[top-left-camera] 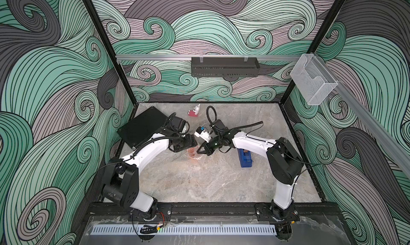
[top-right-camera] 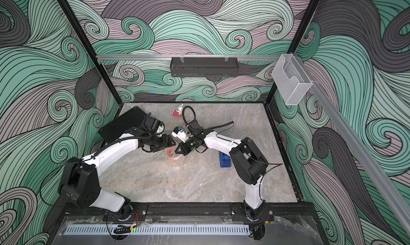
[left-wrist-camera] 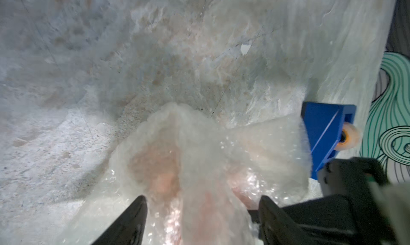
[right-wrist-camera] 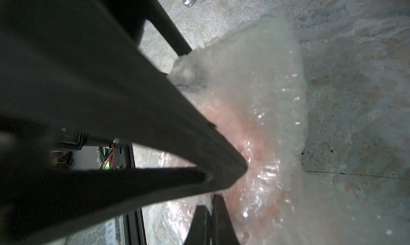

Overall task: Wrap mugs in bubble wrap
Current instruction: Wrap the mug in bubble wrap.

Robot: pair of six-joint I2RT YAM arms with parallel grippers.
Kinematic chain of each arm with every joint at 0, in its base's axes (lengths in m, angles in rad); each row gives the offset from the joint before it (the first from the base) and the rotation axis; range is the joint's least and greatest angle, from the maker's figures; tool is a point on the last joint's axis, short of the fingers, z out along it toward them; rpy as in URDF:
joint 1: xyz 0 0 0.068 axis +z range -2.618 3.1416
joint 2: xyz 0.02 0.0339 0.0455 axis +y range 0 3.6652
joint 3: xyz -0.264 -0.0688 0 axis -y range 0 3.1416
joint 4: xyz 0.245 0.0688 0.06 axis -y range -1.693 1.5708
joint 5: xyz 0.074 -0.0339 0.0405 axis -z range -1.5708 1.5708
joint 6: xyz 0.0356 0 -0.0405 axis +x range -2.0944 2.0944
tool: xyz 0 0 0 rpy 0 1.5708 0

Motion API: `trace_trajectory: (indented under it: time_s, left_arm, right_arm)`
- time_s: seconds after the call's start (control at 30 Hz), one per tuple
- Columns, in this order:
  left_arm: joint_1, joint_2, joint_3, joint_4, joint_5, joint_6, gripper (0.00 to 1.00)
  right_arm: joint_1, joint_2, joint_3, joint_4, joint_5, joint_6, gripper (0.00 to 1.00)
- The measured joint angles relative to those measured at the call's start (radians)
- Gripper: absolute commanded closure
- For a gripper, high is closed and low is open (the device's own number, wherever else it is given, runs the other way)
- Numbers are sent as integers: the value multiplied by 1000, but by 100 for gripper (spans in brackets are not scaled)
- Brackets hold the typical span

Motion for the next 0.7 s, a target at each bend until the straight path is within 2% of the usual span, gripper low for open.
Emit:
trace_trajectory:
  time_s: [0.13, 0.33, 0.7]
  left_arm:
    - [2, 21, -25, 2, -5, -1, 34]
    - [2, 20, -93, 40, -8, -10, 36]
    - [6, 20, -140, 100, -9, -13, 38]
  right_arm:
    - [1, 0, 3, -5, 2, 0, 100]
    - [5, 0, 4, -7, 5, 0, 100]
    - [11, -35, 5, -19, 8, 56, 74]
